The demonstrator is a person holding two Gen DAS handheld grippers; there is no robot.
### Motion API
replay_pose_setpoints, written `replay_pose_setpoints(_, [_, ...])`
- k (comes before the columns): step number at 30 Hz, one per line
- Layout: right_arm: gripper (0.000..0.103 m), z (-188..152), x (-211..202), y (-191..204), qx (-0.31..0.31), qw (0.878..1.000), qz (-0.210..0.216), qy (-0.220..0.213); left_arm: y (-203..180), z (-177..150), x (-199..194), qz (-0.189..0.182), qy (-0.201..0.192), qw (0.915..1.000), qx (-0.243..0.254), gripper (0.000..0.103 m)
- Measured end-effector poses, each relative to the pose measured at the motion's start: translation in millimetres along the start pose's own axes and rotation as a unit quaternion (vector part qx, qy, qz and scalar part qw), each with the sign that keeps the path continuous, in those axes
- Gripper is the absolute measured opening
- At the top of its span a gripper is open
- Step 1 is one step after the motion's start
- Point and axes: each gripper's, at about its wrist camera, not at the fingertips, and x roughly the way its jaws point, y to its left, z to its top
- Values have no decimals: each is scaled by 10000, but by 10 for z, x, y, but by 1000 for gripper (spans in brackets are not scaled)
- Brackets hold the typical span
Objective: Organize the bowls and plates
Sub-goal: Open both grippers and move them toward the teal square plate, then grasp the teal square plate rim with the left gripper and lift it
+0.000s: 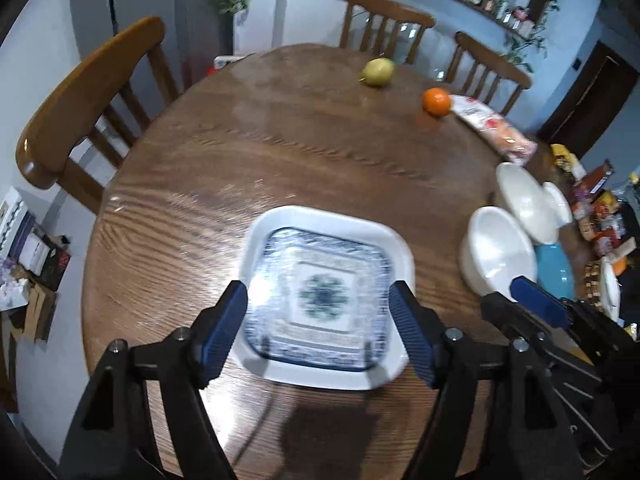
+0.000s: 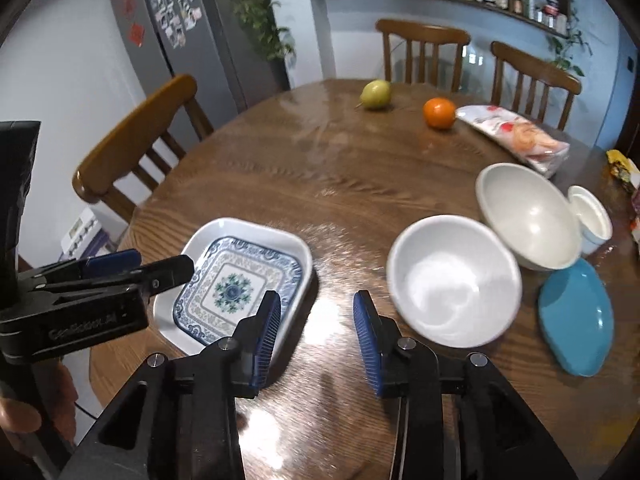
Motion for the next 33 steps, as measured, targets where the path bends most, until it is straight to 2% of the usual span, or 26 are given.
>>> replay_pose_setpoints(4, [38,-92,-222,-238,149,9998,-29,-143,-294,-43,-80,-332,-30,9994,64,79])
replay_pose_setpoints(9, [39,-281,-415,-715,576,9978,-299,-117,-725,-158,-62,-747,108,9970,169,80])
replay_pose_setpoints(18, [39,-640,-703,-1751,1550,9827,-1009,-73,-1672,-430,203,-1391,610,9862,655,80])
replay_pose_setpoints(22, [39,-773,-822,-2117,1822,9762,-1172,-120,-2099,-502,403,-1526,790,9812,882,80])
replay_pose_setpoints(28, [39,-943,-847,-2728,2370,9633,-1256,-72,-2610,-546,768,-1544,1055,9786,859,80])
replay_pose_setpoints(33, [39,-893,-674,-3072,2568,9614,-986,-13,-2859,-481,954,-1446,1049,9810,764,79])
